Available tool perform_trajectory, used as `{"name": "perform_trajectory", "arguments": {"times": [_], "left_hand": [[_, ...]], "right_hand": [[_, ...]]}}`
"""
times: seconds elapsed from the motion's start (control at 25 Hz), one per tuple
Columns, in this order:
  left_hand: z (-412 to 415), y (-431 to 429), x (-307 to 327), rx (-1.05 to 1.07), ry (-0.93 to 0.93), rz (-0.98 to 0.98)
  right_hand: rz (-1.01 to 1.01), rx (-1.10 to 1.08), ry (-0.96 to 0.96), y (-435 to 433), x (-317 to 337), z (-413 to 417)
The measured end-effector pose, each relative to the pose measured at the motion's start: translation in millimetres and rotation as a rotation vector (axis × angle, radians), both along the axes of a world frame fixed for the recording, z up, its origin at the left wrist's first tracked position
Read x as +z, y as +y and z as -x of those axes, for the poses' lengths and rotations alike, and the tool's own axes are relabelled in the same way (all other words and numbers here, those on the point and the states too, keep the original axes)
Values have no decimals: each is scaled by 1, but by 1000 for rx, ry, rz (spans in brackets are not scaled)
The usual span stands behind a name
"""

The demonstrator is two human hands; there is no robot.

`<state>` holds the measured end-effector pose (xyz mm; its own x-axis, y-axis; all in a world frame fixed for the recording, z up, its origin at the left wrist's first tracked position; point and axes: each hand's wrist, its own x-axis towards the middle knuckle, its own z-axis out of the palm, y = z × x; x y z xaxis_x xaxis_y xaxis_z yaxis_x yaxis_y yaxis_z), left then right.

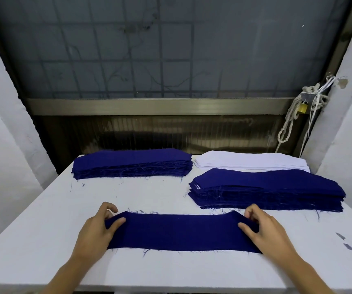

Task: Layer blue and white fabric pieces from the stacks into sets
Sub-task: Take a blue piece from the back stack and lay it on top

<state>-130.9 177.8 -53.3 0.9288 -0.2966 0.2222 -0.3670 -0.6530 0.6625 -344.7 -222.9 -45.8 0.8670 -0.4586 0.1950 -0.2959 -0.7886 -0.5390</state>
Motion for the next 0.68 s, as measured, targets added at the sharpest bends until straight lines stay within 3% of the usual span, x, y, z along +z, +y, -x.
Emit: {"name": "perform_trajectory", "arguments": {"times": [0.32, 0.52, 0.68], "left_hand": [[7, 0, 26, -143, 138, 177], [-14, -52, 86, -264, 128, 200], [-26, -131, 119, -283, 42, 218]], "right_hand": [[-127, 133, -66, -2, 17, 17], [-152, 52, -275, -52, 61, 20], [-137, -127, -259, -123, 91, 10]]}}
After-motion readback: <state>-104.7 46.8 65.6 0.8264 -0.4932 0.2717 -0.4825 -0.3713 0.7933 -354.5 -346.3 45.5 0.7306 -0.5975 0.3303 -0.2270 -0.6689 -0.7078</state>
